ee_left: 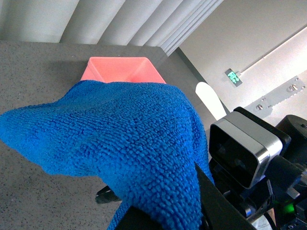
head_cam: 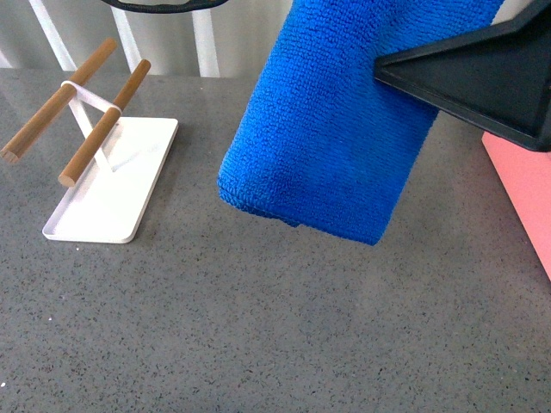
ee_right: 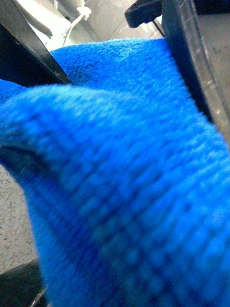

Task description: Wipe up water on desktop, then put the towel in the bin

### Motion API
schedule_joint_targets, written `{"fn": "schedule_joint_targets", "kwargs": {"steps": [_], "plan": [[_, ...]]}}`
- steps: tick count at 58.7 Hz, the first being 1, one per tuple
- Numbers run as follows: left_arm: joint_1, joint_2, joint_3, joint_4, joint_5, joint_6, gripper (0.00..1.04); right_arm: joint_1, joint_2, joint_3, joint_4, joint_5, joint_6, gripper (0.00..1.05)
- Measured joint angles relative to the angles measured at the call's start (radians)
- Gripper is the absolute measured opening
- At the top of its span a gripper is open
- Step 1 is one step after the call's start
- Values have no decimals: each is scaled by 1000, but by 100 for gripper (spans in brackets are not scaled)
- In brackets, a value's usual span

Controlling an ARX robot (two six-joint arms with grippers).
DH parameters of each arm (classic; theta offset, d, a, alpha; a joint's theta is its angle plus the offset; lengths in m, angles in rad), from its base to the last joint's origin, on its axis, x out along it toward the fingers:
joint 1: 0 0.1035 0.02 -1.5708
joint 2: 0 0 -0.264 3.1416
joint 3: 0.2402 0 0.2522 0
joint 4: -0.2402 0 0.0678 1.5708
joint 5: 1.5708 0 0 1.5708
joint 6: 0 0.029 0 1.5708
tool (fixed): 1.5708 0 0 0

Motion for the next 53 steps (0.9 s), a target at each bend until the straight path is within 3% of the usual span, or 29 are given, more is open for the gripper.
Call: {"fn": "schedule_joint_targets", "kwargs": {"steps": [10,25,29,43,49,53], "plan": [[0,0,0,0,0,0,5,54,46,26,85,34,72,98],[0,0,0,0,-4,0,5,67,67,65,88,84,128,66],[0,0,0,0,-4,-1,18,67,68,67,84,86,133,50],[0,0,0,0,-3,-1,49,61,66,63,84,84,144,20],[0,0,0,0,-3,-1,70,60,60,56,76,84,142,4],[0,0,0,0,-2,-1,81,59,55,55,66,85,142,4]]}}
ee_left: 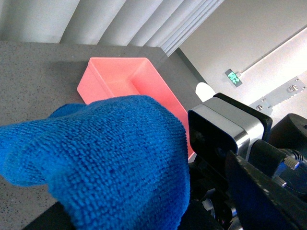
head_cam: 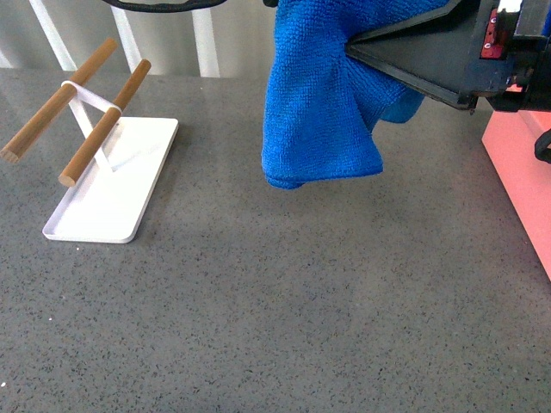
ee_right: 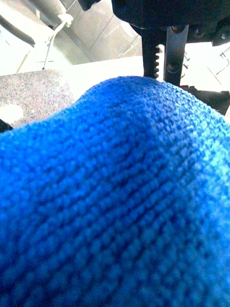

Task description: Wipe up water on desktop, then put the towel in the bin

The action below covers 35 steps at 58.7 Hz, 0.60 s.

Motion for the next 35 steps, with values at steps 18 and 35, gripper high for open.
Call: {"fn": "schedule_joint_targets", "kwargs": {"steps": [18,35], "plan": [[-23,-102,-249,320,-850,333,70,-12,-15,-3,-45,-1,-12,4],[161,-389,-641,417,-915,477,16,-26,-16,-11,-63,-2,-30,4]]}}
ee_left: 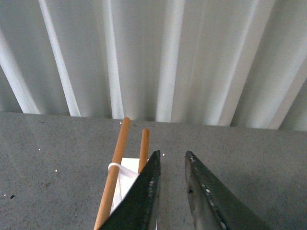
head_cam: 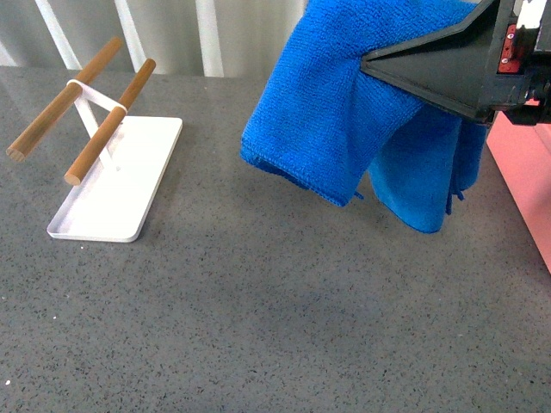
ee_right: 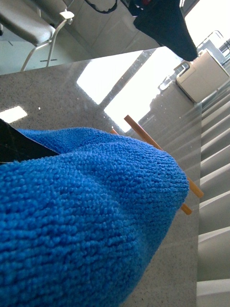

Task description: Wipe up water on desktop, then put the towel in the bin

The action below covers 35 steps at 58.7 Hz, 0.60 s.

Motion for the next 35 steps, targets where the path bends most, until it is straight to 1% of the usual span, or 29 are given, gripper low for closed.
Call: {"fn": "schedule_joint_targets", "kwargs": {"steps": [4,7,20,35], "plan": [[29,-62,-65,3,43,3,3,-2,0,-2,0,-2,-2,4],[54,-113,-112,3,72,11,4,-8,-2,-4,-5,-2,-8,4],[135,-273,-235,-34,140,14,4,-16,-19,-5,-34,-8,-27,4],[192,-444,-315,-126,198,15,4,-37,-30,-10,-54,-11,-40,4]]}}
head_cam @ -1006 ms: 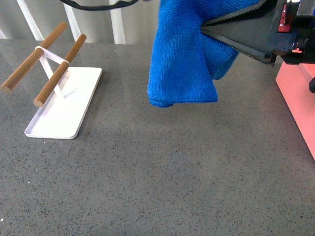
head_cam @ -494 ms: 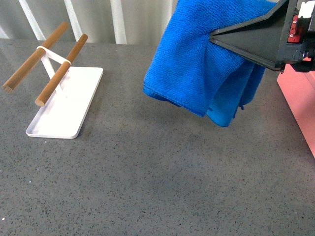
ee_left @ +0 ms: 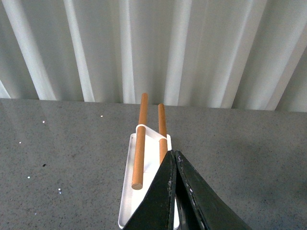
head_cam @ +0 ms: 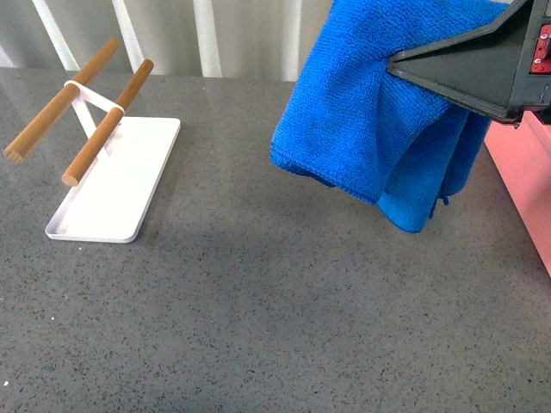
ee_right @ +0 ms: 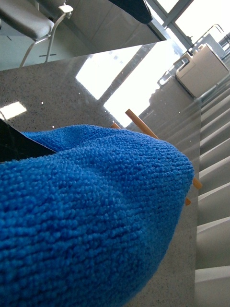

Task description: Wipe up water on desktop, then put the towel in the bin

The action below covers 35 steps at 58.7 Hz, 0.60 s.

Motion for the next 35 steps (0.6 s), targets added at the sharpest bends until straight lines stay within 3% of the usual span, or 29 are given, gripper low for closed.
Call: {"fn": "schedule_joint_targets", "kwargs": {"steps": [5,10,35], "plan": [[18,-43,-27,-13,18,0,4,-2,-2,-1,-6,-3,-5,4],[79,-69,-61,2,96,0,4,-2,-3,-1,-13,-3,-8,4],[106,-383,-71,-282,101,0,4,-8,-11,-2,-64,5,-39,4]]}}
